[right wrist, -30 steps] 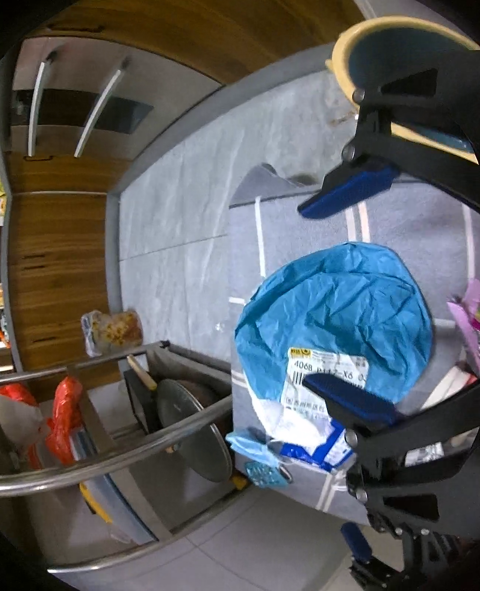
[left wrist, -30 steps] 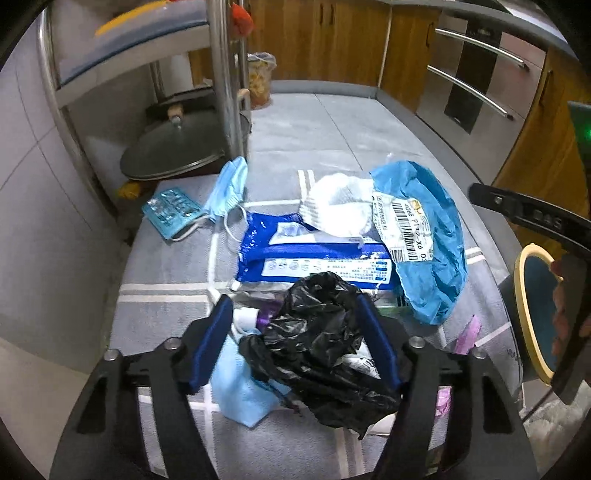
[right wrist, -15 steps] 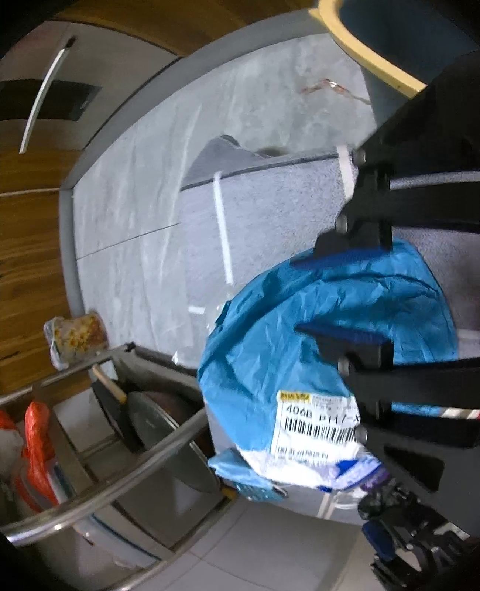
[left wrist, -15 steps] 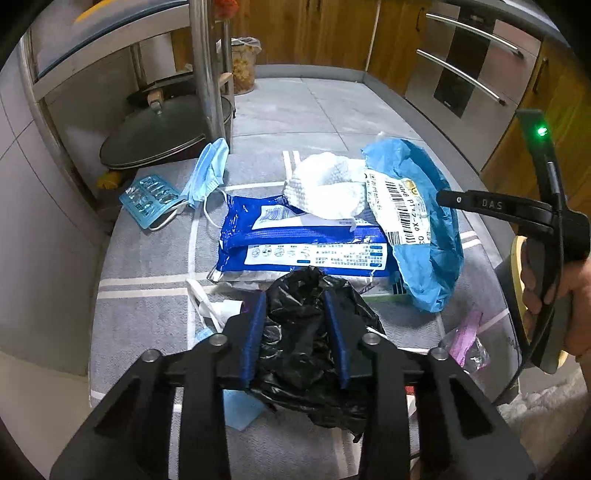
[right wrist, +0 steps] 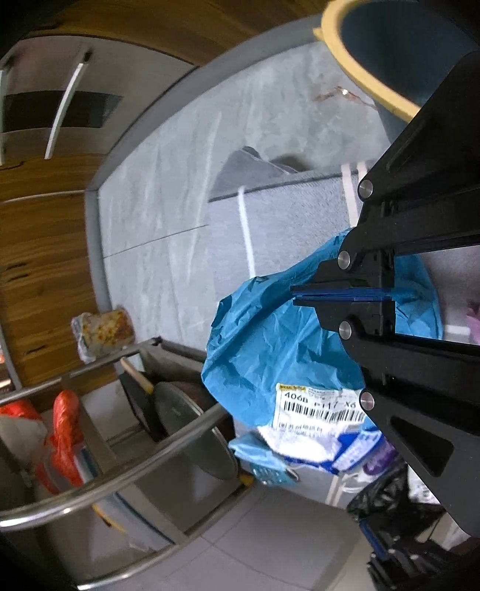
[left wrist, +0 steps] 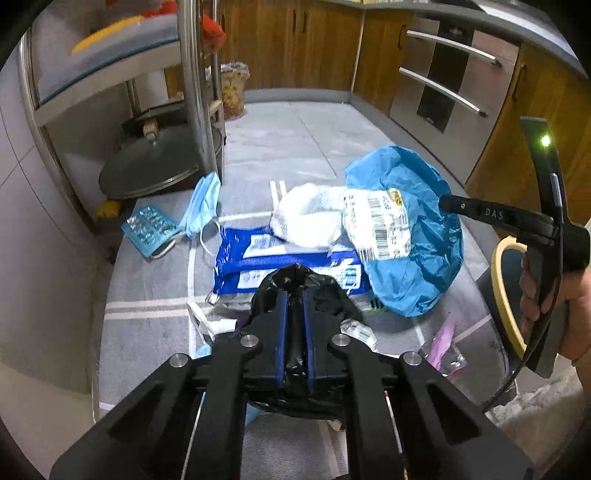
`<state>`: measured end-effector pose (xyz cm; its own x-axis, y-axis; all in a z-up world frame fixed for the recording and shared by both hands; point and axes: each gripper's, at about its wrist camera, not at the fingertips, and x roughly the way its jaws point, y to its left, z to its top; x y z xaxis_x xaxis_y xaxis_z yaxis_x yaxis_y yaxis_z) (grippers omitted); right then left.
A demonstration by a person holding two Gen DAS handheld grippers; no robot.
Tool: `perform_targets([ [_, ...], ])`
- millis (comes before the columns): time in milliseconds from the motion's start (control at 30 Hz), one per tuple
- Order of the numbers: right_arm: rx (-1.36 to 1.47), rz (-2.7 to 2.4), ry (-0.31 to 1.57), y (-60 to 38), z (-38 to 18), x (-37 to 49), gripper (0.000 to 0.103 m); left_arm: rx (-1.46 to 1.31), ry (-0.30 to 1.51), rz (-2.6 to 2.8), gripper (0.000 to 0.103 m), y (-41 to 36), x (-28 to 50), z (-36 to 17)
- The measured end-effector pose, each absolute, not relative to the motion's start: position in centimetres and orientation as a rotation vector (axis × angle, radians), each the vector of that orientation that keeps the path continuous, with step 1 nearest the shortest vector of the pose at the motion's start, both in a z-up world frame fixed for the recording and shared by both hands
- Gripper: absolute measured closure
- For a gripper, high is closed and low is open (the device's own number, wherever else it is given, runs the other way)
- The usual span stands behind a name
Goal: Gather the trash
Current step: 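Grasp the black plastic bag with the left tool while the right tool grasps the blue bag, then carry the black bag and blue bag over the teal bin with both tools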
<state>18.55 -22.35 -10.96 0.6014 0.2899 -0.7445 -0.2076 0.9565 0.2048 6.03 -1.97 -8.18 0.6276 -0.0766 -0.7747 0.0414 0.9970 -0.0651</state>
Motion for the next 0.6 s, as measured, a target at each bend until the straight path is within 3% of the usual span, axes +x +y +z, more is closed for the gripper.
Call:
perform_targets([
  [600,0.054,0.197,0.663,-26.0,-0.9,11.3,0.102,0.004,0.716,-0.134,0.095,-4.5,3.9,-3.2],
])
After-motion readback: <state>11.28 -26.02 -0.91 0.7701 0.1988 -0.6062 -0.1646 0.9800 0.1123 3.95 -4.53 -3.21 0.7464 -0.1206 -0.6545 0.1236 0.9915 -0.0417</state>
